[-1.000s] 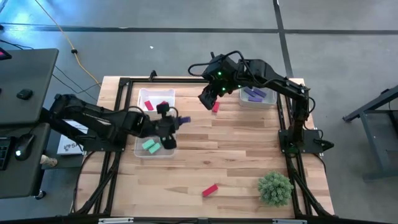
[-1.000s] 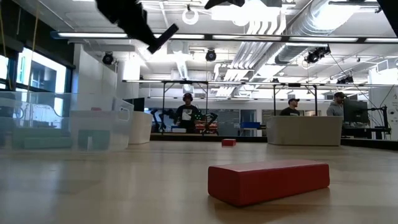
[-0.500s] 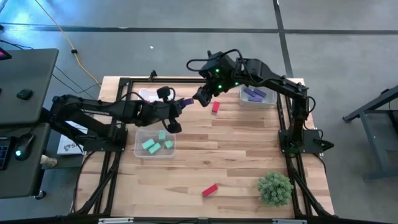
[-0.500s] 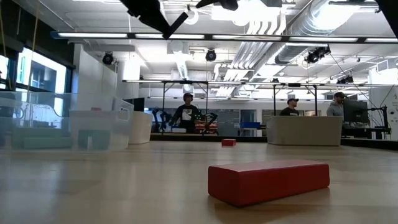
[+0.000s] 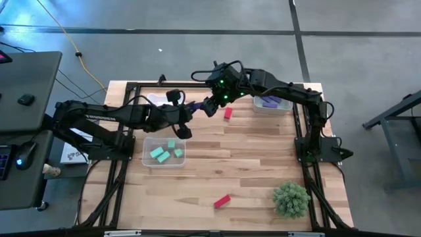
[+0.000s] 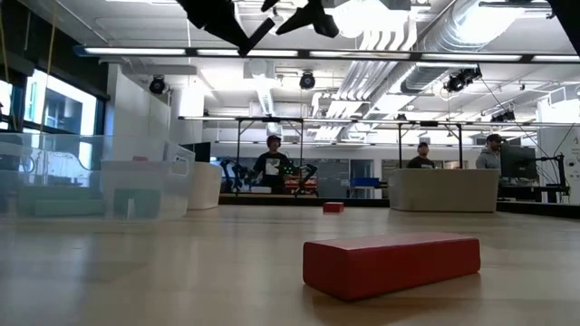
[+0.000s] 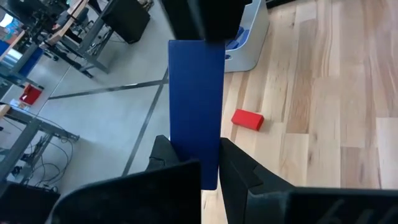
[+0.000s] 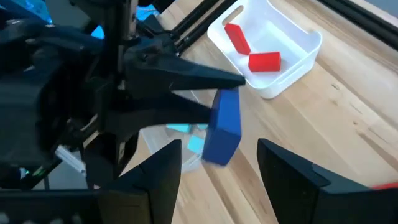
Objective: Sort & place blocks by color
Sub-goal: Put the violet block into the gray bin
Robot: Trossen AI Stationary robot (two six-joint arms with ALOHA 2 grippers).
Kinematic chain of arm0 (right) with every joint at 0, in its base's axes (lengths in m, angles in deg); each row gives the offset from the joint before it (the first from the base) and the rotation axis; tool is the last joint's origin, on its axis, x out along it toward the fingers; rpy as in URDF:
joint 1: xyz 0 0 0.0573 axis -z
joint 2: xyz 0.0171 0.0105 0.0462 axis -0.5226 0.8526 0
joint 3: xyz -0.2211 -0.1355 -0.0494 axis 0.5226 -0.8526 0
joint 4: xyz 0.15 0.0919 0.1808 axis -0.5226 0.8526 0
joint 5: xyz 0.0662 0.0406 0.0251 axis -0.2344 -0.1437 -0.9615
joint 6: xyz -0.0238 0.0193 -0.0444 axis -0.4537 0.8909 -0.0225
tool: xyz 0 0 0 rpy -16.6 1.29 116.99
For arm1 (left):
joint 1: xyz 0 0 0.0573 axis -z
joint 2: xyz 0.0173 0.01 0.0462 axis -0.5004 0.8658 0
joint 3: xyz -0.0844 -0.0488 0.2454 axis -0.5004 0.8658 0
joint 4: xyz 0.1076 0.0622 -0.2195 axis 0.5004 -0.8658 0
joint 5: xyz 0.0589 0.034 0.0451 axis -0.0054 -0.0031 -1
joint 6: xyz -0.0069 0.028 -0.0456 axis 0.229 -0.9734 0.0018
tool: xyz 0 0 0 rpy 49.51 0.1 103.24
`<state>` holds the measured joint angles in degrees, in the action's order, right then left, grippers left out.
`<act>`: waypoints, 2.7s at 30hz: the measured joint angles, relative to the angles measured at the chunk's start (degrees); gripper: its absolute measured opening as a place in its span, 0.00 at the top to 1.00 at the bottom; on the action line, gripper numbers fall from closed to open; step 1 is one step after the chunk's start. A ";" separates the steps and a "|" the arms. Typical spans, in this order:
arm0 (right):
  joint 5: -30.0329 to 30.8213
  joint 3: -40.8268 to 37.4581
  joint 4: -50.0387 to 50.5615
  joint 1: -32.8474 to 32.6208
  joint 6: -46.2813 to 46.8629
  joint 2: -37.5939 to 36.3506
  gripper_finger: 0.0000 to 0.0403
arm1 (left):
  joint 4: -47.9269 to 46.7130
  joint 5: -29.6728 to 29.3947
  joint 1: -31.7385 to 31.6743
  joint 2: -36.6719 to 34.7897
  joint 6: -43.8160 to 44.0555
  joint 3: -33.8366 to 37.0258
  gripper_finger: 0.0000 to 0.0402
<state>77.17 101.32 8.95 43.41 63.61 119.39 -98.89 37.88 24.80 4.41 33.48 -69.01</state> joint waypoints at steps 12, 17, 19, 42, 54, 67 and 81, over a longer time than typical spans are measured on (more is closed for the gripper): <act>-0.98 -5.37 -7.63 0.11 2.10 -0.03 0.51 | 0.01 0.36 0.00 0.00 -1.03 0.00 1.00; -0.67 -6.94 -9.64 0.11 2.14 0.04 0.55 | 0.04 0.36 0.00 0.00 -1.04 0.00 1.00; -0.51 -7.13 -10.07 0.13 2.14 0.02 0.60 | 0.03 0.36 0.00 0.00 -1.05 0.00 1.00; 1.90 -7.22 -9.30 0.32 -3.31 0.00 0.90 | -0.06 0.18 0.00 0.02 -2.97 0.00 0.96; 4.59 -7.21 -1.44 2.75 -10.00 0.00 0.90 | -0.23 -0.02 -0.27 0.02 1.31 0.00 0.76; 20.51 -7.20 14.87 6.48 -18.88 0.00 0.89 | -0.34 -0.25 -3.79 0.02 6.60 0.00 0.74; 33.54 -7.18 23.67 11.59 -20.04 0.00 0.89 | -0.40 -0.29 -7.58 0.02 6.54 0.00 0.75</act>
<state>110.71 94.14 32.61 55.00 43.57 119.39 -99.29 37.60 17.22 4.43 40.02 -69.01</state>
